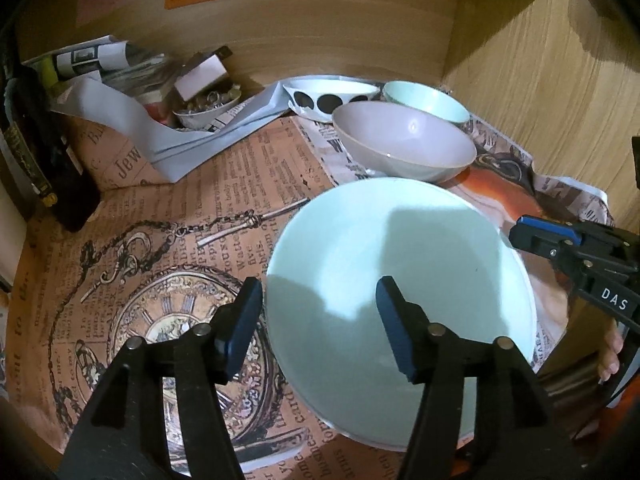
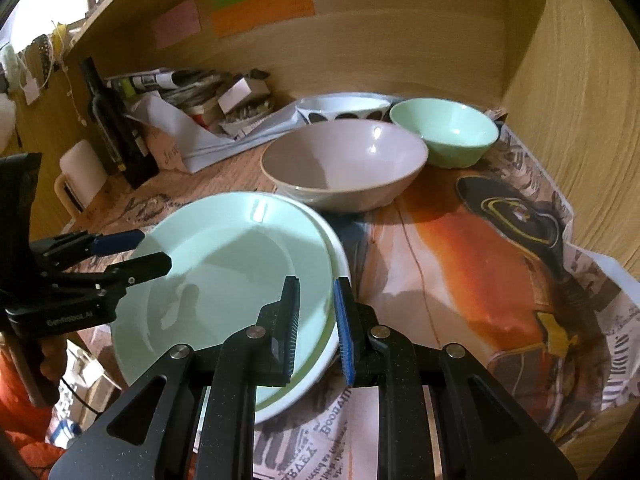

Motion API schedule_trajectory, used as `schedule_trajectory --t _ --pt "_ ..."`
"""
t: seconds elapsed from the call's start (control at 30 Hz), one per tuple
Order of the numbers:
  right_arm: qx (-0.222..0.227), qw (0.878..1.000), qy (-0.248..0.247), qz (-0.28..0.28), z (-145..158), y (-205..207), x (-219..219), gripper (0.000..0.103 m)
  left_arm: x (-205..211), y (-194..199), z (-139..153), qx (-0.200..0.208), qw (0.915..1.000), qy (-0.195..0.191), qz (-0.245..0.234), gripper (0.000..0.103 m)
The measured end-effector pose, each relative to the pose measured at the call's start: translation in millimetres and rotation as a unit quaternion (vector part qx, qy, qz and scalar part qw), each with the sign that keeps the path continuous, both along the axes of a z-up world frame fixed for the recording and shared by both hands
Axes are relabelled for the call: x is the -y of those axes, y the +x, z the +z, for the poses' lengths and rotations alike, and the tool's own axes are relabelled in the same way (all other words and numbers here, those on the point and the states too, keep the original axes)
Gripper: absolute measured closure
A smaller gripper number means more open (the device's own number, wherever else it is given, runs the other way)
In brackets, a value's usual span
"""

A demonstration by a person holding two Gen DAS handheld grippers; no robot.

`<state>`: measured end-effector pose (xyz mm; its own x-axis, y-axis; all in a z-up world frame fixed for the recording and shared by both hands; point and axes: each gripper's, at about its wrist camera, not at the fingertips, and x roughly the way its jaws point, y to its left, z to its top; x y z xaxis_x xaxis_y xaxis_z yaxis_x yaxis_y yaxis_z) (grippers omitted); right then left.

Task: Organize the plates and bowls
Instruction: 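Open both tools and pull them back from the mint green plate, then reach both tools to the pinkish-grey bowl rim and close on it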

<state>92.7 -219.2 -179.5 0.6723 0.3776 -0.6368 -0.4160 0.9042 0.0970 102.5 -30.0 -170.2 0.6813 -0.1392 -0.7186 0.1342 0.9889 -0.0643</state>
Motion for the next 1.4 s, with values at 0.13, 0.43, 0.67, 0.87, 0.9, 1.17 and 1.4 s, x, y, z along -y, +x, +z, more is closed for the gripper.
schedule_trajectory --t 0.13,0.43,0.67,0.87,0.9,1.17,1.4 --pt "0.009 1.0 0.003 -0.005 5 1 2 0.085 -10 -3 10 0.017 0.9998 -0.004 0.009 0.039" --pt "0.048 0.998 0.025 -0.035 25 13 11 0.064 -33 3 46 0.074 0.9965 -0.006 0.037 0.03" --pt "0.086 0.993 0.045 -0.064 47 32 20 0.05 -34 31 69 0.095 0.9944 -0.023 0.041 0.017" --pt "0.11 0.99 0.048 -0.079 56 52 19 0.035 -20 66 71 0.085 0.996 -0.013 0.023 0.017" --pt "0.114 0.989 0.043 -0.083 57 56 18 0.034 -17 72 70 0.082 0.9964 -0.011 0.019 0.017" --pt "0.091 0.992 0.028 -0.088 43 96 15 0.034 5 126 51 0.032 0.9995 -0.008 -0.003 0.017" --pt "0.058 0.993 0.022 -0.105 22 127 19 0.034 14 155 32 0.008 0.9999 0.002 -0.011 0.018"
